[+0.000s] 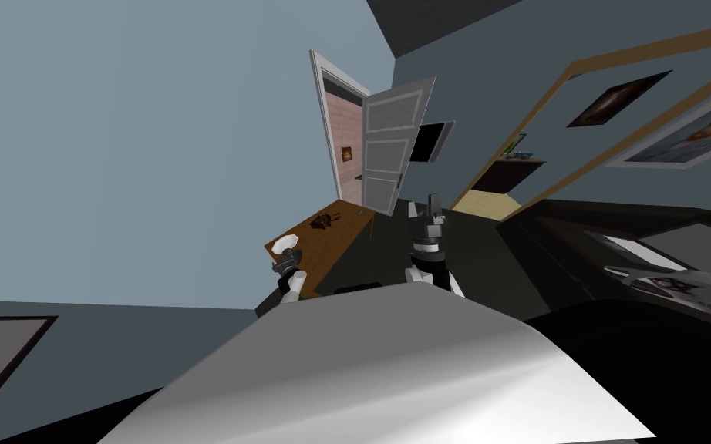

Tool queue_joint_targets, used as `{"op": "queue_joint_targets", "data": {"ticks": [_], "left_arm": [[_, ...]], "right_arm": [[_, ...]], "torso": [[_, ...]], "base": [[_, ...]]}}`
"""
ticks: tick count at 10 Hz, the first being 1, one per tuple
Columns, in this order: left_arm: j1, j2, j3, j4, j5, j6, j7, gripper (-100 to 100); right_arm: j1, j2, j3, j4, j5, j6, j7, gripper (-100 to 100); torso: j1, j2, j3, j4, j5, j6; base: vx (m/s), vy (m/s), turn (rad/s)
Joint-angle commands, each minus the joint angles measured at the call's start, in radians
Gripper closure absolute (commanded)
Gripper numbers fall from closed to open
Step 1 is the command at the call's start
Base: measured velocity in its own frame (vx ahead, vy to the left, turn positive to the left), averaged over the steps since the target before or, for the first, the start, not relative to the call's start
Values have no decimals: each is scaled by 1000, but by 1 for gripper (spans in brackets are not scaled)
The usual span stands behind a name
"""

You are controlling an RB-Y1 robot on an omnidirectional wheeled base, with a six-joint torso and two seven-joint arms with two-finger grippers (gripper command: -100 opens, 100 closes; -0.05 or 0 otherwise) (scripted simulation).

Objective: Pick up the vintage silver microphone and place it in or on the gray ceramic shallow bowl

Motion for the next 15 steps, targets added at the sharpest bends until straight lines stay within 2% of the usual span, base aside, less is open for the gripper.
{"op": "queue_joint_targets", "data": {"ticks": [1,8,9,10,15], "left_arm": [[-22,10,18,-7,7,45,-29,-100],[-124,60,83,-8,33,194,-118,-100],[-113,50,82,-16,33,180,-116,-100],[-114,50,83,-18,33,186,-122,0],[-114,50,83,-17,33,186,-121,0]], "right_arm": [[0,0,0,0,0,0,0,0],[0,0,0,0,0,0,0,0],[0,0,0,0,0,0,0,0],[0,0,0,0,0,0,0,0],[0,0,0,0,0,0,0,0]], "torso": [[0,0,0,0,0,0],[-1,0,0,0,0,0],[-2,1,0,0,0,0],[0,0,0,0,0,0],[2,-1,0,0,1,0]], "base": [[-30,-77,123],[-23,-64,93],[-10,-32,18],[-2,-6,-3],[0,0,0]]}}
